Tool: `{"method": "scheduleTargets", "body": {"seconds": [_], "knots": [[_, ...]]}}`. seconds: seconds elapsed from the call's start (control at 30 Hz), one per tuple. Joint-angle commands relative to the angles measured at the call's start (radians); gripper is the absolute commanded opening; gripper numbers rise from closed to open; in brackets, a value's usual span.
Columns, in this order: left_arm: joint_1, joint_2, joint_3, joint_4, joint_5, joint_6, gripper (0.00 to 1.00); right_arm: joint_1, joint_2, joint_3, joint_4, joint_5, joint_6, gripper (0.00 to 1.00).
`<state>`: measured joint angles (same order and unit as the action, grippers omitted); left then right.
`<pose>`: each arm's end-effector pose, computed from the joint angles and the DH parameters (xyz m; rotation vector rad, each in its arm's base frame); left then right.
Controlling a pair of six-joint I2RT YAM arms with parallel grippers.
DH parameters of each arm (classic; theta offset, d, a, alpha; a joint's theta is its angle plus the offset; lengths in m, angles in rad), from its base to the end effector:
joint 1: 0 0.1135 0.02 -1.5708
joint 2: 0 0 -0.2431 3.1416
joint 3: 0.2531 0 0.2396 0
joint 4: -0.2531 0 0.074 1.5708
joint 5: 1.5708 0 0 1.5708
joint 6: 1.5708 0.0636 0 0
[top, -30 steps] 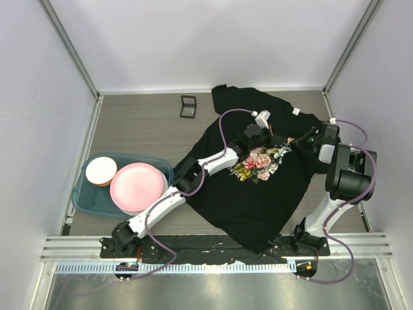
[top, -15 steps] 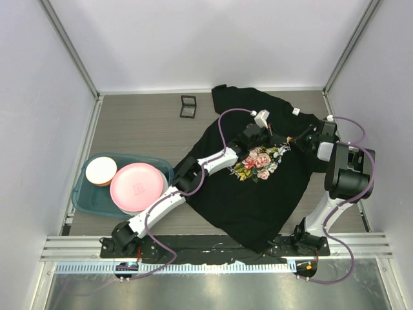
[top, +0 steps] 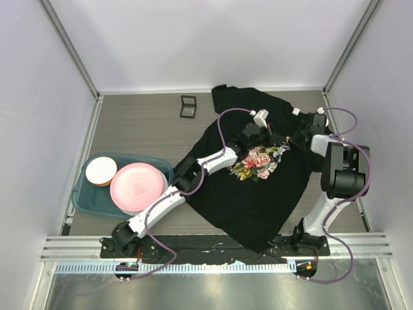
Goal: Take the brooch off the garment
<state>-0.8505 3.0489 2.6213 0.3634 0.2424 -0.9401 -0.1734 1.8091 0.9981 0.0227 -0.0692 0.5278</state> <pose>0.4064 -0.4862 0.0857 0.1297 1.8781 -1.5113 0.3727 -0.0608 0.1254 0.7825 2.2383 0.2532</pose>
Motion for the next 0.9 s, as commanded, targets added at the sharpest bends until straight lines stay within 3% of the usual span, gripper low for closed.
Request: {"method": "scheduleTargets", "body": {"seconds": [0.0,0.4,0.5,0.63,0.7,0.87], "knots": [[0.004,-0.004,-0.006,0.048,-0.011,0.001,0.0,0.037,0.033,0.025,-0.139,0.121,-0.054,0.22],[0.008,-0.013,-0.027,0.057,-0.023,-0.014,0.0,0.045,0.05,0.01,-0.188,0.175,-0.061,0.19],[0.01,-0.013,-0.032,0.065,-0.018,-0.016,0.0,0.043,0.02,0.007,-0.175,0.158,-0.049,0.24],[0.005,-0.025,-0.044,0.08,-0.005,0.009,0.0,-0.004,-0.062,-0.015,-0.107,0.083,-0.011,0.43],[-0.002,-0.044,-0.059,0.083,-0.003,0.038,0.0,-0.031,-0.097,-0.038,-0.069,0.013,0.033,0.48],[-0.022,-0.098,-0.084,0.054,-0.02,0.121,0.0,-0.047,-0.221,-0.065,-0.055,0.06,0.052,0.64]]}}
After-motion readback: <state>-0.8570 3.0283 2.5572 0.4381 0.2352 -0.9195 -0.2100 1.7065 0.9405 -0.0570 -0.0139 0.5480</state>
